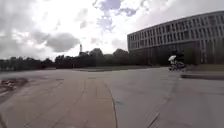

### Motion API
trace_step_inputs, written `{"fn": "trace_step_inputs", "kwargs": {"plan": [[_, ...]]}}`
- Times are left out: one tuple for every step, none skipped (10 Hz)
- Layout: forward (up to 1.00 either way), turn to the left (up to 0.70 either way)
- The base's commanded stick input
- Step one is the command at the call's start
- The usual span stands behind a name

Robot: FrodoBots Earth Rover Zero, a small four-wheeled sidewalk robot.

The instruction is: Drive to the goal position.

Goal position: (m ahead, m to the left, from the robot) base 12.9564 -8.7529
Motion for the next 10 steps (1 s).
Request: {"fn": "trace_step_inputs", "kwargs": {"plan": [[0.70, 0.00], [0.70, 0.00], [0.70, 0.00], [0.70, 0.00], [0.70, 0.00], [0.70, 0.00], [0.70, 0.00], [0.70, 0.00], [0.70, 0.00], [0.70, 0.00]]}}
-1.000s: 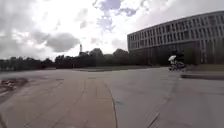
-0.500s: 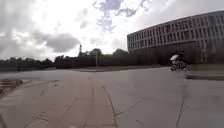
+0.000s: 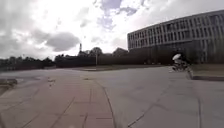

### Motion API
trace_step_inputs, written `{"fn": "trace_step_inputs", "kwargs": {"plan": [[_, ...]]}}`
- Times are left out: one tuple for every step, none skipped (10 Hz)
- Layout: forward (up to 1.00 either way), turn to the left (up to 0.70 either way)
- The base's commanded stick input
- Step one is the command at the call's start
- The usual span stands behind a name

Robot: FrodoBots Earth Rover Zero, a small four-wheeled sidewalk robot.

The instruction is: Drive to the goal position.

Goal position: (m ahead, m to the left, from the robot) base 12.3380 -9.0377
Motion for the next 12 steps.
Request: {"fn": "trace_step_inputs", "kwargs": {"plan": [[0.70, 0.00], [0.70, 0.00], [0.70, 0.00], [0.70, 0.00], [0.70, 0.00], [0.70, 0.00], [0.70, 0.00], [0.70, 0.00], [0.70, 0.00], [0.70, 0.00], [0.70, 0.00], [0.70, 0.00]]}}
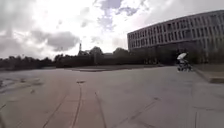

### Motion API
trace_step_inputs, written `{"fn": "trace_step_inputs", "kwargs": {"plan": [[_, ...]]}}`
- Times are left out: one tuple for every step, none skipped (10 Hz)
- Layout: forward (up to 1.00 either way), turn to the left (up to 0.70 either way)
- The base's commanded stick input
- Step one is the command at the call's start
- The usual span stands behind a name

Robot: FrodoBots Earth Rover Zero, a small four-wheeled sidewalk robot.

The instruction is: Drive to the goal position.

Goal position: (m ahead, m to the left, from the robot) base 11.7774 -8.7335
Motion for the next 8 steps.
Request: {"fn": "trace_step_inputs", "kwargs": {"plan": [[0.70, 0.00], [0.70, 0.00], [0.70, 0.00], [0.70, 0.00], [0.70, 0.00], [0.70, 0.00], [0.70, 0.00], [0.70, 0.00]]}}
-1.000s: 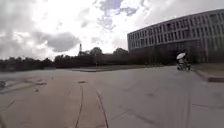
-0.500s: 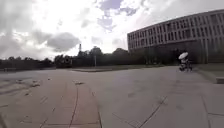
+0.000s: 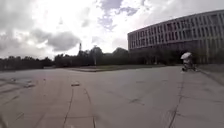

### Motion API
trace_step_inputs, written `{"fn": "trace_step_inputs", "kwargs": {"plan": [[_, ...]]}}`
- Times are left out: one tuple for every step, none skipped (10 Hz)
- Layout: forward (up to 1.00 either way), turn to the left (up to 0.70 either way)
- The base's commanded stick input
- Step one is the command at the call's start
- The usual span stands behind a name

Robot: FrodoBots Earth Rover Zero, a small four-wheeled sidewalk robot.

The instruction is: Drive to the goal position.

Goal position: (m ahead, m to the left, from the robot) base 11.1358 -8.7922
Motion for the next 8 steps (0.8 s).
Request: {"fn": "trace_step_inputs", "kwargs": {"plan": [[0.70, 0.00], [0.70, 0.00], [0.70, 0.00], [0.70, 0.00], [0.70, 0.00], [0.70, 0.00], [0.70, 0.00], [0.70, 0.00]]}}
